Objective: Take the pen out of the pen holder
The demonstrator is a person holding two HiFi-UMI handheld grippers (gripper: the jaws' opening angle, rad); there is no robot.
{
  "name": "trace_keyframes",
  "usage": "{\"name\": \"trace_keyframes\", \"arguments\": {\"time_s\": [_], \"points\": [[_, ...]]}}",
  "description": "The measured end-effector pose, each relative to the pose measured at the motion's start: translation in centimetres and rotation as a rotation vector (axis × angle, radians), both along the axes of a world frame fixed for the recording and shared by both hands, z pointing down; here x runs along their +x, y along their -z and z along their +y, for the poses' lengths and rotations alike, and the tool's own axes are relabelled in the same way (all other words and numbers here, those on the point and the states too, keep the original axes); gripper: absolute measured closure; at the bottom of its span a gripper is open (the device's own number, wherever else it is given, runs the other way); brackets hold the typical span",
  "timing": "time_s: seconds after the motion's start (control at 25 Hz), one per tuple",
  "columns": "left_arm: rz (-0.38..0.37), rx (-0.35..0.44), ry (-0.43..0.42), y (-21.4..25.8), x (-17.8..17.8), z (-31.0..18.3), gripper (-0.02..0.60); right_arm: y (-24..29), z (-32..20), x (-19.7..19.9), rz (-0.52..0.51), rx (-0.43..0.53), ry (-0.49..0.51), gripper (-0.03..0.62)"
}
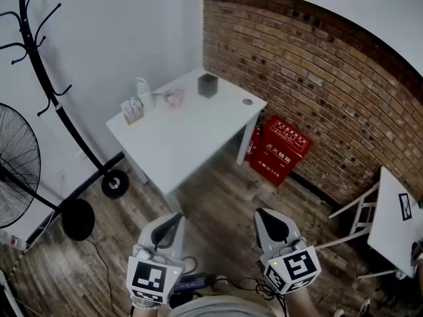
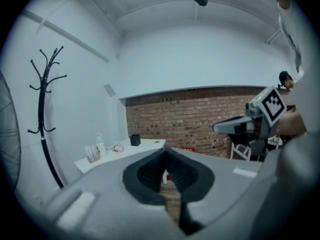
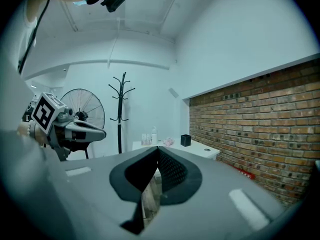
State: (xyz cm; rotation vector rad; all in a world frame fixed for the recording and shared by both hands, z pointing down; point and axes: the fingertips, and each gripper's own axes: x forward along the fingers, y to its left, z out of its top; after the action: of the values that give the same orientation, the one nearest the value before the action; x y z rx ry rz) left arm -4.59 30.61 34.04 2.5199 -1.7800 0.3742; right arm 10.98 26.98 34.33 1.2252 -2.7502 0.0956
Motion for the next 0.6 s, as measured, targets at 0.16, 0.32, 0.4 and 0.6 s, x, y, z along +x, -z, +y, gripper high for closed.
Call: {"name": "trace_keyframes", "arguments": {"time_s": [0.16, 0.32, 0.4, 0.6], "points": [[0.004, 0.019, 0.005, 0.3, -0.2, -0.1, 0.588, 0.0, -0.2, 0.1, -0.012, -0.01, -0.007, 0.591], [0.043, -0.002, -0.014, 0.2, 0.3, -0.2, 0.522, 0.0, -0.1, 0.0, -0.006, -0.009, -0.002, 0.591], [0.049, -0.01, -0.017, 0.3, 0.6, -0.1, 0.503, 0.0, -0.1, 0.1, -0.003, -0.009, 0.0, 0.591], [0.028, 0.023, -0.02, 0.3, 0.9, -0.1, 0.5, 0.1, 0.1, 0.7, 0.001, -0.006, 0.0, 0.591]]}}
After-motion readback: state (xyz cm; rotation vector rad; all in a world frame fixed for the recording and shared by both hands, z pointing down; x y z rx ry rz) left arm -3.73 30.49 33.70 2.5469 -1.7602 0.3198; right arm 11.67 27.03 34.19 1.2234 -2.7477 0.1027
